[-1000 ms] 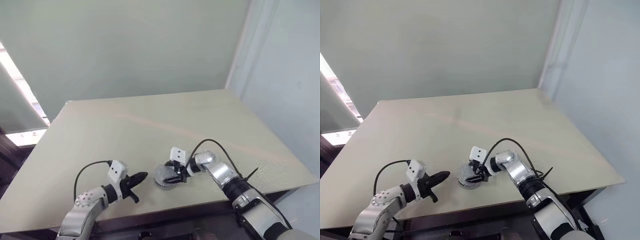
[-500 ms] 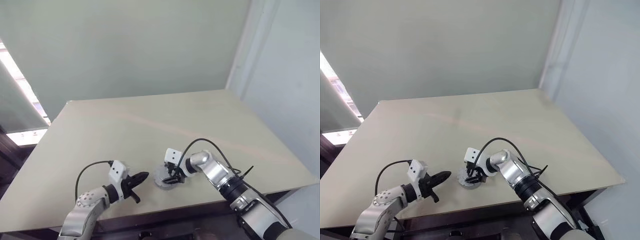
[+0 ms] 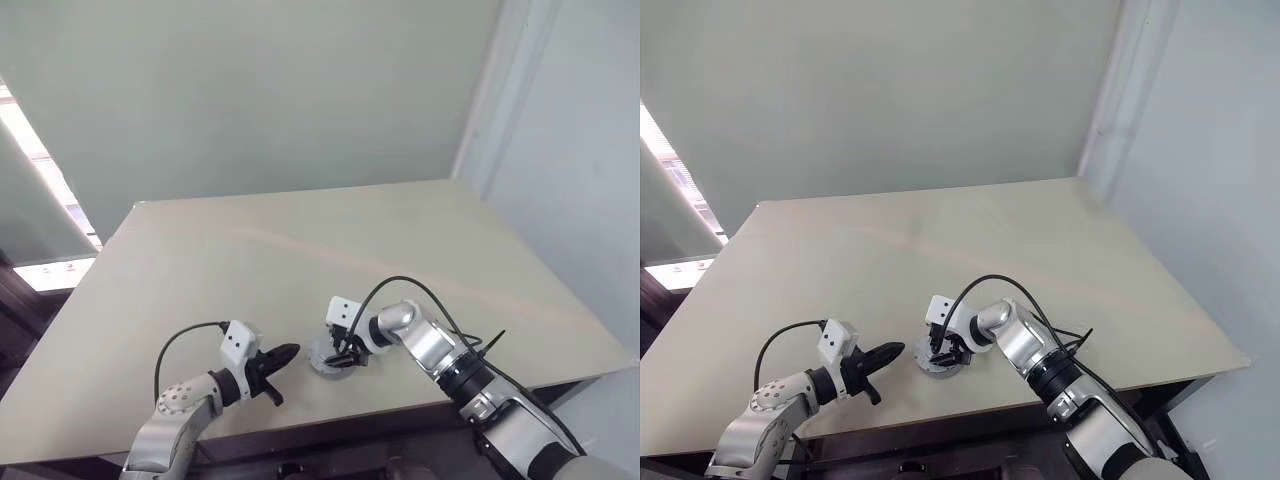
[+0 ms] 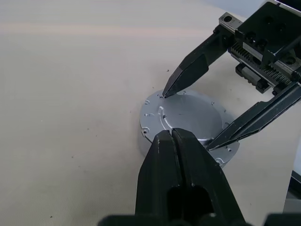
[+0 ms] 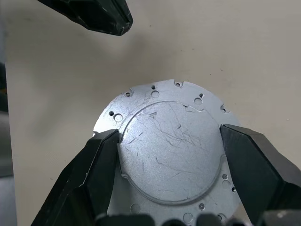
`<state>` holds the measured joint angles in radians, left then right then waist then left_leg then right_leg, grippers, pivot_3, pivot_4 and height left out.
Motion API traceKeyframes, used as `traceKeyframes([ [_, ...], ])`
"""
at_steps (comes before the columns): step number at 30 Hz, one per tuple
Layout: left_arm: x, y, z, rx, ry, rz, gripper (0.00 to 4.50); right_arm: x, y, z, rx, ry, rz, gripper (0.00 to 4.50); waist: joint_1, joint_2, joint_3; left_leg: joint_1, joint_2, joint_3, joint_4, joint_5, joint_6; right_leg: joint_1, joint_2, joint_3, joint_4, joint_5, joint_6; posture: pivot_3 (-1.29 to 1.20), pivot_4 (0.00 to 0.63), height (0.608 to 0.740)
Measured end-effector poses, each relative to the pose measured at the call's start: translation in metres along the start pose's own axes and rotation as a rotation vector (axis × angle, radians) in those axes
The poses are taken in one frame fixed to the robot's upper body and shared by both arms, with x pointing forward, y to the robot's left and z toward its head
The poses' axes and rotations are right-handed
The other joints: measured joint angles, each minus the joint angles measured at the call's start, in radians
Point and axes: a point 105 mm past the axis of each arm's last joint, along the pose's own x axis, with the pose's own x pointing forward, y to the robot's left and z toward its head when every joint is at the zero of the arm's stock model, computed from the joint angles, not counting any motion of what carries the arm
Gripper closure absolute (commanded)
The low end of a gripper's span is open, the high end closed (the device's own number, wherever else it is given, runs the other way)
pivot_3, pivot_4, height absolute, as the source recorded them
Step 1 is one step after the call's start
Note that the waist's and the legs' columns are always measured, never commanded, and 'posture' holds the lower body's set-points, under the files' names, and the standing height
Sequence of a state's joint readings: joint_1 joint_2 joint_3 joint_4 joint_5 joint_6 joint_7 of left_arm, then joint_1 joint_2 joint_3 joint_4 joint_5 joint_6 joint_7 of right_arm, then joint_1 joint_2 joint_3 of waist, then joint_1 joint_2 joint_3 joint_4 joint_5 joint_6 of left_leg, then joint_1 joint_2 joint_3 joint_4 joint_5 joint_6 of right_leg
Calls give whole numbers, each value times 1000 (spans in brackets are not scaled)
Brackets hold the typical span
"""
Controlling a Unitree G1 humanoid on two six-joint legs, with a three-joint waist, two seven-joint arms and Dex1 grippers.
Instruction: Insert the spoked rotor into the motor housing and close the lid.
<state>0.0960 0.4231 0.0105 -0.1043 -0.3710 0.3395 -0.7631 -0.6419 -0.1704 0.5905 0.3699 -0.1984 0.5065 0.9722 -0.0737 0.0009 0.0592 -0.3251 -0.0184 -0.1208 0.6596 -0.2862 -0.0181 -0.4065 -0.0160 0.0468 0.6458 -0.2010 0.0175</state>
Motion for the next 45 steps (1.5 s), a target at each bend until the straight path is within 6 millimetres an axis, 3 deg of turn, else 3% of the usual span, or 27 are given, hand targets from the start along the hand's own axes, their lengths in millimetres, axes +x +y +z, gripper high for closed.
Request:
traceKeyframes([
  [10,3,-1,0,10,2,-7,4500,1,2,0,-34,25,1,1255,-1,2,-1,0,0,0,-1,0,0,0,0,0,-1,0,0,0,0,740],
  [19,21,-14,-18,2,80,-54,4500,0,2,0,-36,28,2,1255,-1,2,-2,0,0,0,-3,0,0,0,0,0,-1,0,0,0,0,740],
  [21,25,-12,-26,-4,126,-44,4500,0,3,0,-37,28,2,1255,-1,2,-2,0,0,0,-3,0,0,0,0,0,-1,0,0,0,0,740],
  [33,37,-5,-25,39,159,-37,4500,1,4,-3,-19,24,-8,1255,2,10,-11,1,-1,-1,-4,0,0,1,-1,-1,-3,-1,1,0,0,740],
  [35,38,-4,-25,41,161,-40,4500,0,5,-4,-16,27,-9,504,3,11,-12,1,-1,-1,-4,0,0,1,-1,-1,-3,-1,1,0,0,740],
  [37,38,-4,-25,45,163,-40,4500,-1,7,-5,-2,30,9,30,3,11,-12,1,-1,-1,-4,0,0,1,-1,-1,-3,-1,1,0,0,740],
  [45,40,-4,-24,61,167,-47,4500,-3,7,-4,75,17,15,30,3,11,-12,0,-2,-2,-5,0,0,1,-2,-1,-4,-1,1,0,0,740],
])
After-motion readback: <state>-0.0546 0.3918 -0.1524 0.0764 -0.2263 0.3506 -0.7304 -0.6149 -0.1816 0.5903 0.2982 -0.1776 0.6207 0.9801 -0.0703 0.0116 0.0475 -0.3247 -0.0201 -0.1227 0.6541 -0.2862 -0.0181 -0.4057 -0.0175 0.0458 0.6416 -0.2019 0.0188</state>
